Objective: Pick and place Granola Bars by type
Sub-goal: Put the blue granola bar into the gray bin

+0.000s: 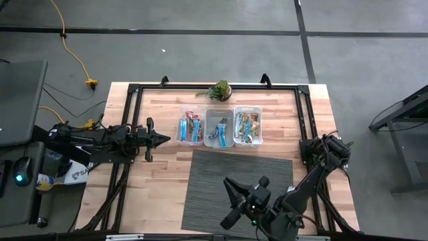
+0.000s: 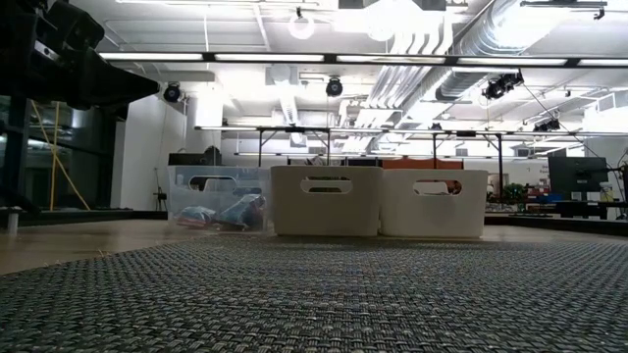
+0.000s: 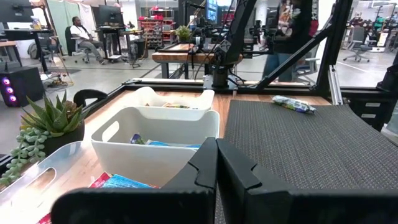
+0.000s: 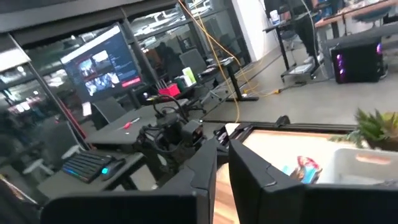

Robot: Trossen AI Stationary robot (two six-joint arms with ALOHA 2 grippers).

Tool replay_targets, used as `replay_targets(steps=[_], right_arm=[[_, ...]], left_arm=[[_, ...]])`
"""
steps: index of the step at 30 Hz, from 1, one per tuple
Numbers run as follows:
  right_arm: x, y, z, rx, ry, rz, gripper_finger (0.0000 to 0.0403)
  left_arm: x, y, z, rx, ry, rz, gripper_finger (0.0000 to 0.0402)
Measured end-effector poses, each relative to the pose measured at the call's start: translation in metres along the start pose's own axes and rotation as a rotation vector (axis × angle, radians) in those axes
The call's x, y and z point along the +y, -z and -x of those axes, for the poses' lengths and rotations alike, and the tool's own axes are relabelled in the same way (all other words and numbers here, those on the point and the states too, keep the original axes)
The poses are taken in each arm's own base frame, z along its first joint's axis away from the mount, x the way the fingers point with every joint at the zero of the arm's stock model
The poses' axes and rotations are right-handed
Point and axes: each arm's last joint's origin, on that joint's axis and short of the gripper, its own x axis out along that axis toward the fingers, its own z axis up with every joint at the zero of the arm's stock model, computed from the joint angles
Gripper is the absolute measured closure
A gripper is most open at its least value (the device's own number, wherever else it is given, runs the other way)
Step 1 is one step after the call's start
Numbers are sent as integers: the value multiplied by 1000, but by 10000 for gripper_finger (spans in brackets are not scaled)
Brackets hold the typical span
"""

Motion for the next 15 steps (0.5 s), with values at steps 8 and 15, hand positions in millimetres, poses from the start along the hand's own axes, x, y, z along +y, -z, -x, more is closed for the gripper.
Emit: replay_targets(steps=[8,15], right_arm=[[-2,-6,-16,-16,33,60,378],[-3,-7,-27,-25,55,95,378]], left_arm=[[0,0,0,0,0,0,401],[0,0,0,-1,0,0,401]])
